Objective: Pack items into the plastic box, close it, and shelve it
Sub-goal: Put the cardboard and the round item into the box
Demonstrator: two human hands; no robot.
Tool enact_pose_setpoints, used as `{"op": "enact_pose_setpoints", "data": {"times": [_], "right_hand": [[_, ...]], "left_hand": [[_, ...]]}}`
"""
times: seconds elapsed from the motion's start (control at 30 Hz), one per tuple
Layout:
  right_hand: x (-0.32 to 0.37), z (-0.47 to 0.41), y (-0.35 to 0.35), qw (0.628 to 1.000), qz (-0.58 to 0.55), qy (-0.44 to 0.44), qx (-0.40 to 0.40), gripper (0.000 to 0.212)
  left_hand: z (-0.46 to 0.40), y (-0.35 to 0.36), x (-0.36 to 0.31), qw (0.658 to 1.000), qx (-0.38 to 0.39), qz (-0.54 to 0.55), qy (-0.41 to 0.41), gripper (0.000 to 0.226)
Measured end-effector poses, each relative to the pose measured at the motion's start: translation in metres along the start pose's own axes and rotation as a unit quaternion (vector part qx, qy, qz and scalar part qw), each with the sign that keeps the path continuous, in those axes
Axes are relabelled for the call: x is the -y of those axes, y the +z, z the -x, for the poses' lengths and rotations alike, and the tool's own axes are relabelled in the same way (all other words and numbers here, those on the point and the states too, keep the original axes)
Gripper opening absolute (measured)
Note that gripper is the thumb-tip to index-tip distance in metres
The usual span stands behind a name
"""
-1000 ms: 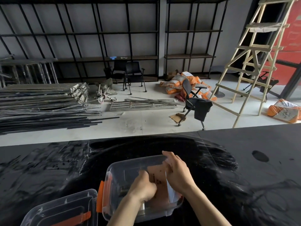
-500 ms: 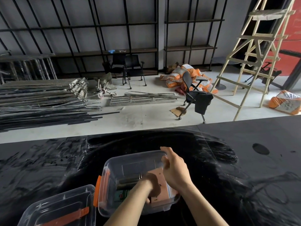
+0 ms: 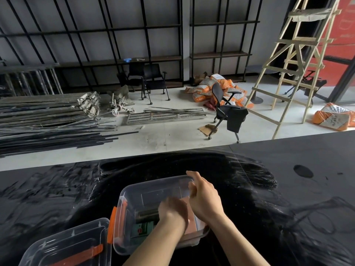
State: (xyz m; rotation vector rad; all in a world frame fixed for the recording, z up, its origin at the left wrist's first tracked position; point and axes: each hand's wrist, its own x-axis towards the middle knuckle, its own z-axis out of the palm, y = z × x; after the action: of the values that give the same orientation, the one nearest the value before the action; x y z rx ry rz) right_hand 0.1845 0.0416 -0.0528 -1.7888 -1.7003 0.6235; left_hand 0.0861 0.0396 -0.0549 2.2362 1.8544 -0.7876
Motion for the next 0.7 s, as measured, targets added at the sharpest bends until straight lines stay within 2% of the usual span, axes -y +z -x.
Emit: {"op": "enact_pose_setpoints", "data": {"times": [0.07, 0.17, 0.23, 0.33, 0.7], "right_hand": [[0.000, 0.000, 0.000, 1.000, 0.007, -0.002, -0.001, 0.044], [0.000, 0.000, -0.001, 1.000, 0.010, 0.000, 0.000, 0.045], [0.001, 0.001, -0.001, 1.000, 0.018, -0.002, -0.001, 0.046], [0.001, 0.002, -0.001, 1.000, 0.030, -0.005, -0.001, 0.046], [0.005, 0.000, -0.001, 0.995, 0.090, -0.007, 0.029, 0.055]], "left_hand": [[0.005, -0.010, 0.005, 0.999, -0.044, 0.013, 0.004, 0.031], [0.010, -0.014, 0.014, 0.987, -0.121, 0.090, 0.057, 0.022], [0.012, -0.010, 0.018, 0.983, -0.097, 0.116, 0.100, 0.029], [0.008, -0.005, 0.017, 0.988, -0.036, 0.076, 0.130, 0.041], [0.003, -0.002, 0.024, 0.986, -0.012, 0.067, 0.151, 0.044]]}}
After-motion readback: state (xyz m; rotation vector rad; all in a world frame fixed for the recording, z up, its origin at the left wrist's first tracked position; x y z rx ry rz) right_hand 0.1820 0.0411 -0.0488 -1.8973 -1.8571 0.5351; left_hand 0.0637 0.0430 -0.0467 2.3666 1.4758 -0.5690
